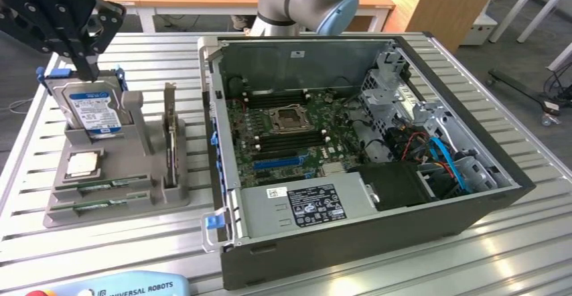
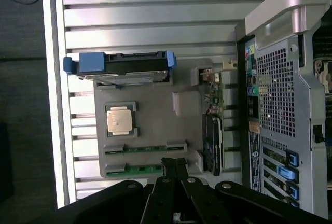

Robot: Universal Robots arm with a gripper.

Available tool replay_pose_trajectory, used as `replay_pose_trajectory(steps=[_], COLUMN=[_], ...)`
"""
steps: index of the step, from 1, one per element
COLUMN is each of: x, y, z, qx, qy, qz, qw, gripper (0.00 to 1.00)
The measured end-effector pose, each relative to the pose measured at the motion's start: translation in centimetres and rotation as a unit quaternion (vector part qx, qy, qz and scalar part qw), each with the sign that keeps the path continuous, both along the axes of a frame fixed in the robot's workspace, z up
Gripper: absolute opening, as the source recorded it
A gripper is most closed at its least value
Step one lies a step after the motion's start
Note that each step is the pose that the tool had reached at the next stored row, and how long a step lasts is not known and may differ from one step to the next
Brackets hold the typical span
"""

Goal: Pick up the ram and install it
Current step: 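Reach for the ram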

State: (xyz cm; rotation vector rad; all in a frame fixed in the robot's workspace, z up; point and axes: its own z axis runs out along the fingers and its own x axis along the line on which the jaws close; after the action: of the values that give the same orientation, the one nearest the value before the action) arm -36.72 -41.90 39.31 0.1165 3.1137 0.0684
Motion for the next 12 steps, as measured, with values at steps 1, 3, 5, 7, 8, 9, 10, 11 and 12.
replay_pose_trajectory(steps=[1,3,5,7,8,9,10,11,12], x=[0.0,0.0,0.0,0.0,0.0,0.0,0.0,-0.1,-0.1], y=[-0.11,-0.32,-0.49,-0.66,-0.75,-0.84,-0.94,-1.04,-1.13], z=[0.0,0.0,0.0,0.0,0.0,0.0,0.0,0.0,0.0], qx=[0.0,0.0,0.0,0.0,0.0,0.0,0.0,0.0,0.0], qy=[0.0,0.0,0.0,0.0,0.0,0.0,0.0,0.0,0.0], qz=[0.0,0.0,0.0,0.0,0.0,0.0,0.0,0.0,0.0], qw=[1.0,1.0,1.0,1.0,1.0,1.0,1.0,1.0,1.0], gripper=[0.1,0.1,0.1,0.1,0.1,0.1,0.1,0.1,0.1])
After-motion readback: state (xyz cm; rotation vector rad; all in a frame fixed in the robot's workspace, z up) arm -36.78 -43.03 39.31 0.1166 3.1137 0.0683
